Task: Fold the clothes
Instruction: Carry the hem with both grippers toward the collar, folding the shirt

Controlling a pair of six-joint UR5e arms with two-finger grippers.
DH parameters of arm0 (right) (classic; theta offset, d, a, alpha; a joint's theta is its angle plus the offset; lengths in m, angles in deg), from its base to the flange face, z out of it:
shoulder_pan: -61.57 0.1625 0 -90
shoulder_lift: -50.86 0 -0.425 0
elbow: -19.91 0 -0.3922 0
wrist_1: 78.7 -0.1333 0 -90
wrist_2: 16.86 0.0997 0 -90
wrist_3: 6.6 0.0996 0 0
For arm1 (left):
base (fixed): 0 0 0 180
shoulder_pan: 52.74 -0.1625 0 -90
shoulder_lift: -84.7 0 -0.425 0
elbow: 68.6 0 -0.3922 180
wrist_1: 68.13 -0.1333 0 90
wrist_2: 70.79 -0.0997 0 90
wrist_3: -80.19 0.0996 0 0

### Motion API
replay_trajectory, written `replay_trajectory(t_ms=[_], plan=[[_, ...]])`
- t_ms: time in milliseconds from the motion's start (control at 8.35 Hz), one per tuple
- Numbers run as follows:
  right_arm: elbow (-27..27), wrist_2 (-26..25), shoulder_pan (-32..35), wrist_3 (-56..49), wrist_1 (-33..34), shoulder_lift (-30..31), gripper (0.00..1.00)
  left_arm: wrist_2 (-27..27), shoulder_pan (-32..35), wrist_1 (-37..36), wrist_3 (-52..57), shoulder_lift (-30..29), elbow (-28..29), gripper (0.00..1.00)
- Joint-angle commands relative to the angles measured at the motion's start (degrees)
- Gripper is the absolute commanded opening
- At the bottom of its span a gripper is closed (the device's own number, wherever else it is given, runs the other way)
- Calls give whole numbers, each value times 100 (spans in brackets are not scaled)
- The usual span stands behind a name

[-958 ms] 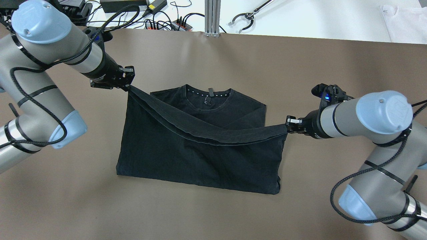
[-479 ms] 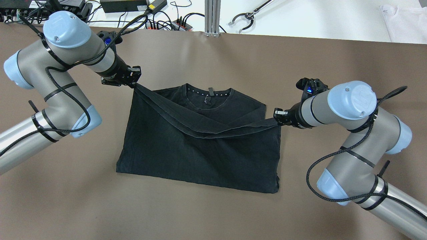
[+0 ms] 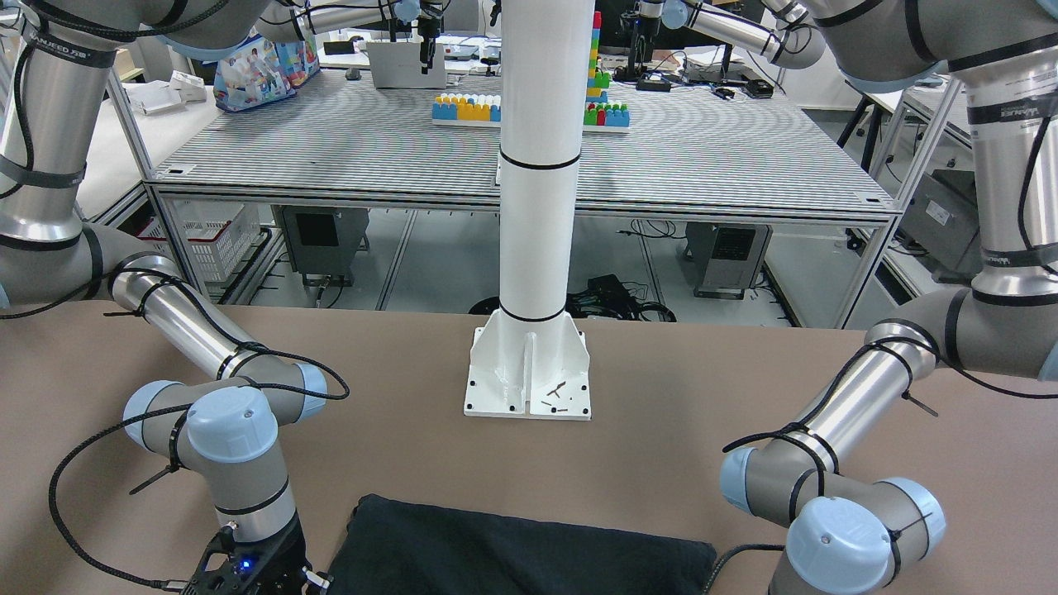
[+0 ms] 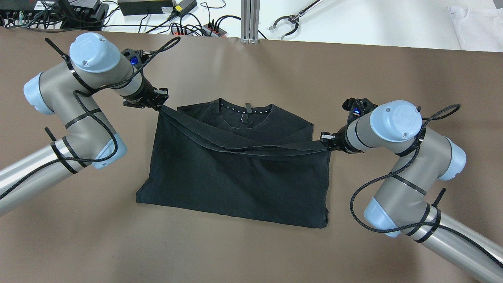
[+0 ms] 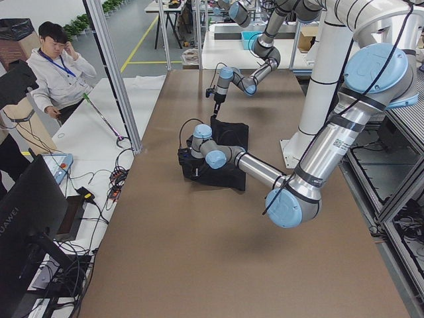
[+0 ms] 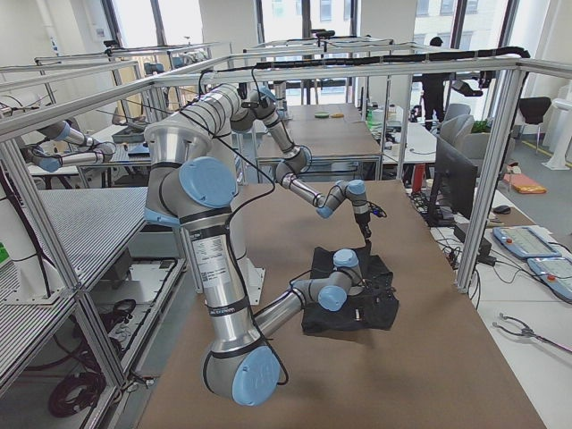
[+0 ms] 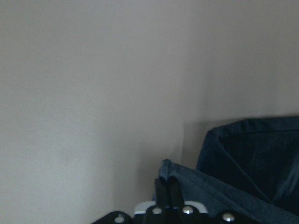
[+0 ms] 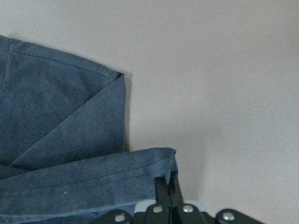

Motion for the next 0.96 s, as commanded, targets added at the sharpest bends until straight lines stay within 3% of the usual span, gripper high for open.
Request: replay_trajectory(t_ms=[0,838], plan=[[-4,25,172,-134,8,-5,0,-48,-30,148,1,40,69,0],[513,-27,332,-477,8,-162,0,-40,-4,271,98,31,69,0]])
